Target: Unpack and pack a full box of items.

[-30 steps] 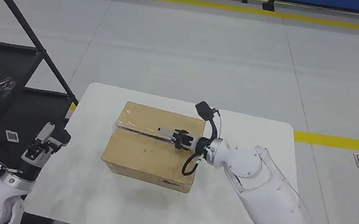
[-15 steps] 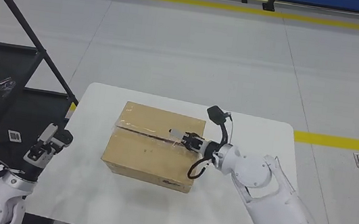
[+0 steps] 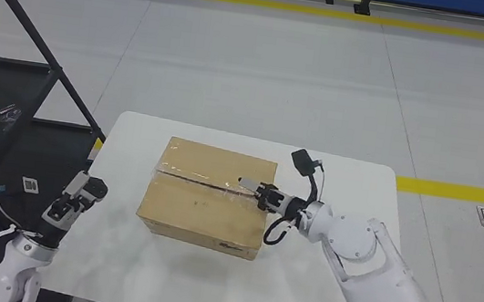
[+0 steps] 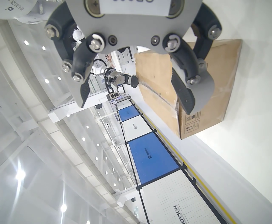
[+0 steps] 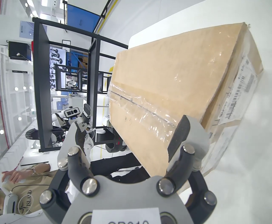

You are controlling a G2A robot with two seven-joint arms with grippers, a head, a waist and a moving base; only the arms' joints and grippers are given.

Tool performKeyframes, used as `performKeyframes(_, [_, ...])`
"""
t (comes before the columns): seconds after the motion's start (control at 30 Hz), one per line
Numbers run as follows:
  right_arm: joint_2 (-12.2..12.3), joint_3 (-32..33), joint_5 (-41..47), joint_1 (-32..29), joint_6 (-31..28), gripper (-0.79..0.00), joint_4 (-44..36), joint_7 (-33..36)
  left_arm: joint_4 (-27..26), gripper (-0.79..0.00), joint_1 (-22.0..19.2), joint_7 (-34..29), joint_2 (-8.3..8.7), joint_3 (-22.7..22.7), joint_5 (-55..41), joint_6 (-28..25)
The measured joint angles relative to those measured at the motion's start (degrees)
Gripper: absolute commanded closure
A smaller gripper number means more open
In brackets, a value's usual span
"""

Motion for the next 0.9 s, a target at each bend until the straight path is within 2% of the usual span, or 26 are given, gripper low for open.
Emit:
performKeyframes(0.23, [-0.7,0.2,8.7,0.6,-5.6,-0.785,1.5,1.6,0.1,-0.785,0.3,0.3,0.03,1.0,0.7,0.2])
performKeyframes(0.43, [-2.1,-3.4,12.2,4.7,-4.9,-0.785,5.6,1.2,1.0,-0.785,0.1,0.5,0.03,2.0,1.1,-0.1])
performKeyframes(0.67, [-4.7,-9.8,14.4,12.3,-3.9,-0.785,13.9,3.1,2.1,-0.785,0.3,0.4,0.15,1.7,0.3,-0.6])
performKeyframes(0.9, [-7.6,-14.7,17.1,17.4,-3.8,-0.785,18.6,0.2,3.2,-0.785,0.0,0.0,0.32,1.4,-0.6,-0.6])
